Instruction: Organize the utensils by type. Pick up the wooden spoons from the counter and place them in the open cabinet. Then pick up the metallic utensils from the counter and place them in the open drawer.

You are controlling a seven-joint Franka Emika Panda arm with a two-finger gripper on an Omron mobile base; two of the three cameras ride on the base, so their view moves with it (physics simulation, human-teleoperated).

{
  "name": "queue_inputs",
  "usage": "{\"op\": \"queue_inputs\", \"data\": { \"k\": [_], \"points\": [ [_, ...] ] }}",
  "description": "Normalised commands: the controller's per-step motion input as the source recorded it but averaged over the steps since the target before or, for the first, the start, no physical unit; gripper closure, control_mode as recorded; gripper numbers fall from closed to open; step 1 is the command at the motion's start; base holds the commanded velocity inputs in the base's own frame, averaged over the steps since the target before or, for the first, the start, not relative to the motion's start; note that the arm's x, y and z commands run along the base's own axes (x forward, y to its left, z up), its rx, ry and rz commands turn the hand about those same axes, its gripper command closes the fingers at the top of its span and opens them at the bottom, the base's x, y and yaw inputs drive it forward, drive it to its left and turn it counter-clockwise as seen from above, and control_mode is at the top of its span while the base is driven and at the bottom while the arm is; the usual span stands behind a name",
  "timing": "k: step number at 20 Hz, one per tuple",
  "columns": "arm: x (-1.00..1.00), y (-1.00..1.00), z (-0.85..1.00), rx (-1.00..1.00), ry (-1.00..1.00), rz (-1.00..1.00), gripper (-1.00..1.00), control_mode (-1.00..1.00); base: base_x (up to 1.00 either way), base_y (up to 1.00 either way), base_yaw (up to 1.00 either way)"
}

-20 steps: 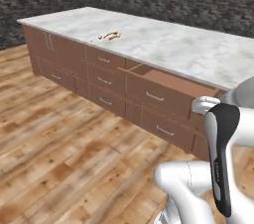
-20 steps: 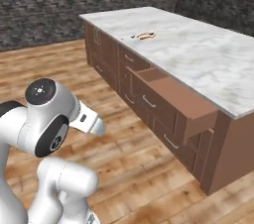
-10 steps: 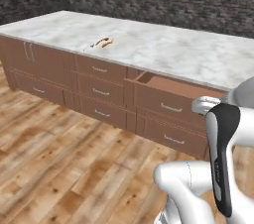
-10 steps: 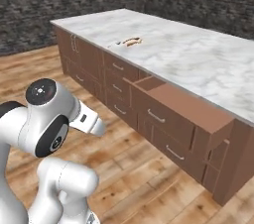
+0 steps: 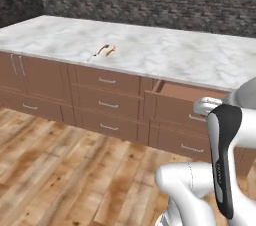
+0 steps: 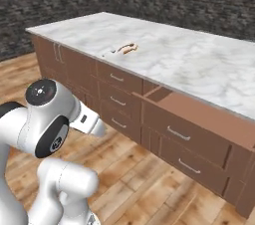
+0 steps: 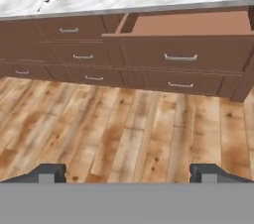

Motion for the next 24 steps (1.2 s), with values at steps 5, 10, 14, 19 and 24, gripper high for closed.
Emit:
{"op": "queue_inputs", "data": {
  "k": [5,10,14,19,24],
  "points": [
    [0.0,0.0,0.0,0.0,0.0,0.0,-1.0,1.0,0.52,0.99,-0.3],
    [0.0,0.0,0.0,0.0,0.0,0.0,-1.0,1.0,0.57,0.76,-0.24],
    [0.0,0.0,0.0,0.0,0.0,0.0,-1.0,1.0,0.67,0.54,-0.17],
    [0.0,0.0,0.0,0.0,0.0,0.0,-1.0,1.0,0.79,0.37,-0.12],
    [0.0,0.0,0.0,0.0,0.0,0.0,-1.0,1.0,0.83,0.32,-0.13]
  ]
}}
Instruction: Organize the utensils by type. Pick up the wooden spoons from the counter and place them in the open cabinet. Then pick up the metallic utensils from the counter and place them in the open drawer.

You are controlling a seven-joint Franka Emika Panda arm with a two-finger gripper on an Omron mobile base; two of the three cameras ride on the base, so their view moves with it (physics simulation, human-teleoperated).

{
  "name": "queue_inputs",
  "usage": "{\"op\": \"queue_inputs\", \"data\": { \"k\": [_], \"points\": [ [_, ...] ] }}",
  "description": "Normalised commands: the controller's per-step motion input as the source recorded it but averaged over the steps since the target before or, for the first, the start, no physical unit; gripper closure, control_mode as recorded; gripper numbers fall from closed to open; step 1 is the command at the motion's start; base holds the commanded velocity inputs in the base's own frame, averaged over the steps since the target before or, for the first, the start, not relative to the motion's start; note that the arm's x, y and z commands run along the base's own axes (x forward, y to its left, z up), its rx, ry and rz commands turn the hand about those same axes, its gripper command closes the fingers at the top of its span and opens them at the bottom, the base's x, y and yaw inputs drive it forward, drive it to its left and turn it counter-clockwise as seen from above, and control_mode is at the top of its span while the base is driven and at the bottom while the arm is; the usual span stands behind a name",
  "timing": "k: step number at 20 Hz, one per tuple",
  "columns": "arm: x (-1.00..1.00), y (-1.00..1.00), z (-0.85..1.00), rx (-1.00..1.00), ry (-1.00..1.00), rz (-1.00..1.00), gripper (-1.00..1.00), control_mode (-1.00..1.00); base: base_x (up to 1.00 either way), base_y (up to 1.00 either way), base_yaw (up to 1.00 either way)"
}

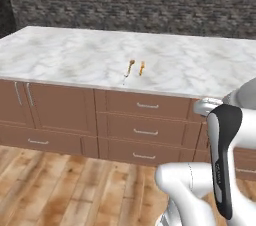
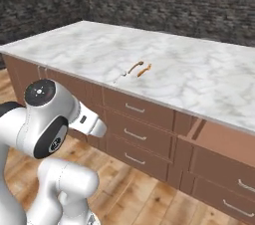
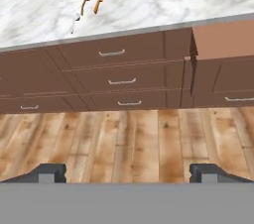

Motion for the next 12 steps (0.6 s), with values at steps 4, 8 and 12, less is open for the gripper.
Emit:
{"op": "queue_inputs", "data": {
  "k": [4,8,12],
  "points": [
    [0.0,0.0,0.0,0.0,0.0,0.0,-1.0,1.0,0.76,0.28,-0.15],
    [0.0,0.0,0.0,0.0,0.0,0.0,-1.0,1.0,0.72,0.32,-0.2],
    [0.0,0.0,0.0,0.0,0.0,0.0,-1.0,1.0,0.69,0.31,-0.19]
  ]
}}
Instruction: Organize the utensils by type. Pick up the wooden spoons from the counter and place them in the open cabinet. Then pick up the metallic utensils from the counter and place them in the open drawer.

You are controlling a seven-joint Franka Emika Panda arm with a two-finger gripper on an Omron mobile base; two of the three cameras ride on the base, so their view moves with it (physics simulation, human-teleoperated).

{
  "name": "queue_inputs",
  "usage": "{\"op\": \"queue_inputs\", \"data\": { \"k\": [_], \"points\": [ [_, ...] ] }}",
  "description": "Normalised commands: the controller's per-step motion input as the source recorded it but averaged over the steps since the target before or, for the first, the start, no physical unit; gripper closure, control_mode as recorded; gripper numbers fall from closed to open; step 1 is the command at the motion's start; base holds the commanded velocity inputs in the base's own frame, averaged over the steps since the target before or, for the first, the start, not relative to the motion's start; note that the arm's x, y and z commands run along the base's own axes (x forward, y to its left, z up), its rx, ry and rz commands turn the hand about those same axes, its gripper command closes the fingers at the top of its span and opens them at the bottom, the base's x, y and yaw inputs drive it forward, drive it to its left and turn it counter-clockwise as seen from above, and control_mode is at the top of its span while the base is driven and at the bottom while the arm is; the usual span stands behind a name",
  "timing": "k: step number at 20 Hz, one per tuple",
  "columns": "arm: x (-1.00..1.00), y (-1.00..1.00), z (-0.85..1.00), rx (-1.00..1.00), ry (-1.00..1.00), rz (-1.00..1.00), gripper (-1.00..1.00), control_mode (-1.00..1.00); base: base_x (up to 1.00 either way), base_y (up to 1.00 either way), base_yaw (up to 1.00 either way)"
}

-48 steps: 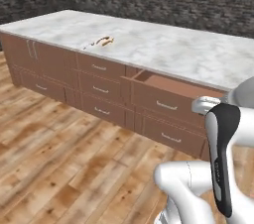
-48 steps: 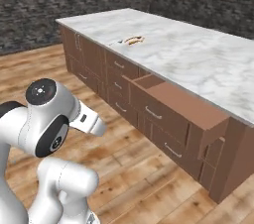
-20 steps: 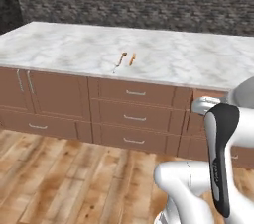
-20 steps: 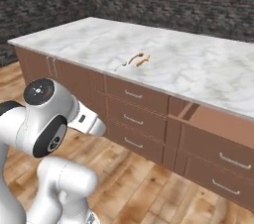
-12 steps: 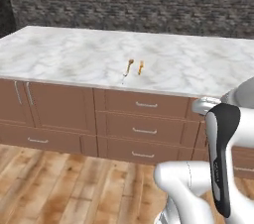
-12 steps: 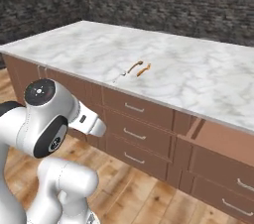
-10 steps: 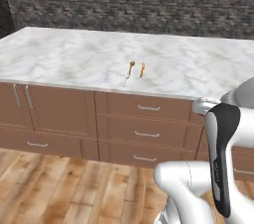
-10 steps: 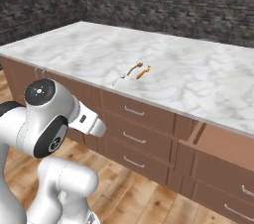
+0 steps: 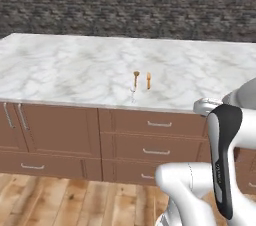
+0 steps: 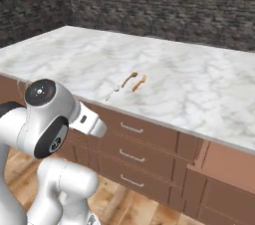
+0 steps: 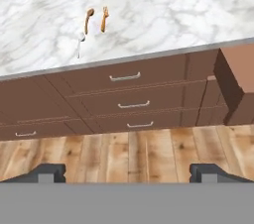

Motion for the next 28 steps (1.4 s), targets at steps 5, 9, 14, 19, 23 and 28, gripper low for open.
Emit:
{"op": "queue_inputs", "data": {
  "k": [5,9,14,19,23,28],
  "points": [
    [0.0,0.0,0.0,0.0,0.0,0.0,-1.0,1.0,0.7,0.37,-0.18],
    [0.0,0.0,0.0,0.0,0.0,0.0,-1.0,1.0,0.68,0.32,-0.19],
    [0.0,0.0,0.0,0.0,0.0,0.0,-1.0,1.0,0.62,0.28,-0.18],
    [0.0,0.0,0.0,0.0,0.0,0.0,-1.0,1.0,0.57,0.25,-0.19],
    [0.0,0.0,0.0,0.0,0.0,0.0,-1.0,1.0,0.52,0.21,-0.18],
    [0.0,0.0,0.0,0.0,0.0,0.0,-1.0,1.0,0.49,0.23,-0.17]
  ]
}}
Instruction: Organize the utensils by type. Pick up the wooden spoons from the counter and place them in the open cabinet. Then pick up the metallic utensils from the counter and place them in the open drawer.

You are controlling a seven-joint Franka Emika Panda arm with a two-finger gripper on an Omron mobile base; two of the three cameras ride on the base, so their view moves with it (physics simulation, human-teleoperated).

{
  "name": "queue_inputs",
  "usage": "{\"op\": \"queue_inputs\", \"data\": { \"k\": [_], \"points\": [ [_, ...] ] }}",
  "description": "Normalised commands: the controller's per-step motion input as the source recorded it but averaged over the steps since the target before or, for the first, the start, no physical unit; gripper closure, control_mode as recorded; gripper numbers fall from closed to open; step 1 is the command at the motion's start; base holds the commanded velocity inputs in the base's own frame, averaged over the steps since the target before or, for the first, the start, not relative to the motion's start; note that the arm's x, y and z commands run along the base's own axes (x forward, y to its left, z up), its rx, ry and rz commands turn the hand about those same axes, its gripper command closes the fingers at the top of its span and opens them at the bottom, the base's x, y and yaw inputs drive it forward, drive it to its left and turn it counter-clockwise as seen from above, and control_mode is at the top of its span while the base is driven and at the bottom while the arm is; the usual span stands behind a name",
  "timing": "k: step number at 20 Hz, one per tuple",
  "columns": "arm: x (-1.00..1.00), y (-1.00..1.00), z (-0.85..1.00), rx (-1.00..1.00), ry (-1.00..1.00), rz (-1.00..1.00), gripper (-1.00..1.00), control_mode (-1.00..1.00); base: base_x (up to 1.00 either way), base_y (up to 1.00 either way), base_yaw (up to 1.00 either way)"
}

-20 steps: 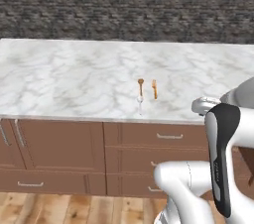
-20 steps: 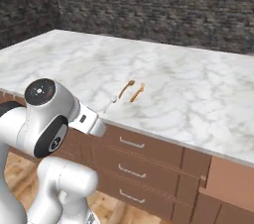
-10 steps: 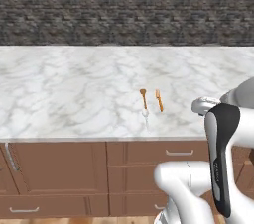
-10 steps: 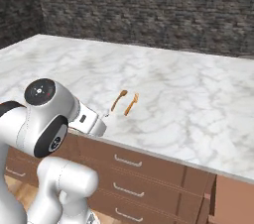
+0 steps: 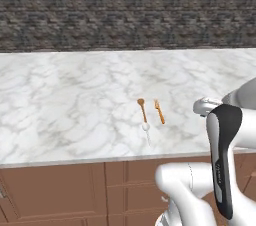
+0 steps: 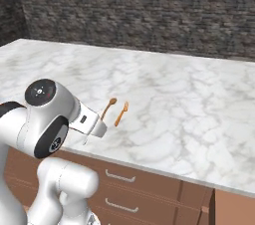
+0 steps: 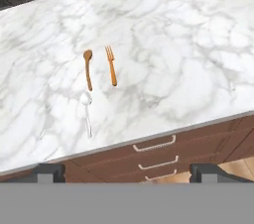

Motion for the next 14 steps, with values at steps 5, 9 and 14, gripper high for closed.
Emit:
{"op": "queue_inputs", "data": {
  "k": [5,9,14],
  "points": [
    [0.08,0.07,0.0,0.0,-0.01,-0.03,-1.0,-1.0,0.35,0.22,-0.13],
    [0.41,0.33,0.0,0.0,-0.04,-0.16,-1.0,-1.0,0.0,0.0,0.0],
    [0.41,0.23,0.0,0.0,-0.05,-0.13,-1.0,-1.0,0.0,0.0,0.0]
  ]
}}
